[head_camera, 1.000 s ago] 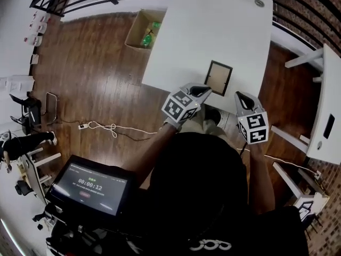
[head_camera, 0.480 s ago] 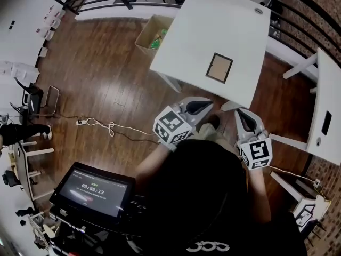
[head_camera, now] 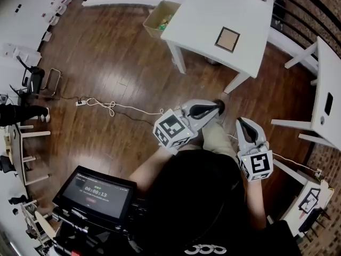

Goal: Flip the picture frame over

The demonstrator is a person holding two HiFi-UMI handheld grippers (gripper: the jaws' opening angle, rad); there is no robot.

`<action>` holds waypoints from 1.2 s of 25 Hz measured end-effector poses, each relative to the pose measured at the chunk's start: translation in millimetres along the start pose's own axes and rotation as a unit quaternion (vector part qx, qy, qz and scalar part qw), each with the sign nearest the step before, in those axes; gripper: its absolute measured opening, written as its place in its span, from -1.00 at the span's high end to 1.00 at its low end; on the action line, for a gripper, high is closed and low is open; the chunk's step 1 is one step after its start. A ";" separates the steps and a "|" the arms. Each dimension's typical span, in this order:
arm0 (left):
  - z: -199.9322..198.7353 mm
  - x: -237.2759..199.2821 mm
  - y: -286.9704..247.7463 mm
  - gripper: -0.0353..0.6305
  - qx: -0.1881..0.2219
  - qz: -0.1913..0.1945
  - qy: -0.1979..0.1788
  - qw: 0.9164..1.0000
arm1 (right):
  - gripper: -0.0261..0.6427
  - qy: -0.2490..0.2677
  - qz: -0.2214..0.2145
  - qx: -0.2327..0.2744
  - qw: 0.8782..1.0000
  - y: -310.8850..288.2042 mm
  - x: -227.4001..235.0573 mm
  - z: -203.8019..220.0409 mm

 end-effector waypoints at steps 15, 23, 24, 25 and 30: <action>29.2 122.9 32.1 0.86 0.024 0.006 -0.001 1.000 | 0.94 0.010 -0.003 0.000 1.000 98.9 -60.1 38.6; 28.6 190.4 1.5 0.86 0.018 0.012 -0.031 0.999 | 0.94 0.006 -0.020 0.016 1.000 149.8 -62.2 71.7; 28.5 203.3 -2.9 0.86 0.017 0.012 -0.033 0.999 | 0.94 0.007 -0.020 0.018 1.000 160.6 -62.4 77.1; 28.2 218.1 -7.4 0.86 0.017 0.012 -0.033 0.999 | 0.94 0.010 -0.021 0.021 0.999 174.0 -63.0 81.8; 31.1 249.5 -12.8 0.86 0.010 0.018 -0.036 0.999 | 0.94 0.005 -0.017 0.029 0.999 202.0 -69.4 92.0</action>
Point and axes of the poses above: the fingertips, and each gripper's own axes: y backward along the fingers, x to its right, z out of its underside, the point moved 4 cm from there along y, backward along the fingers, and after that the axes turned 13 degrees about -x, right-handed, at the moved point
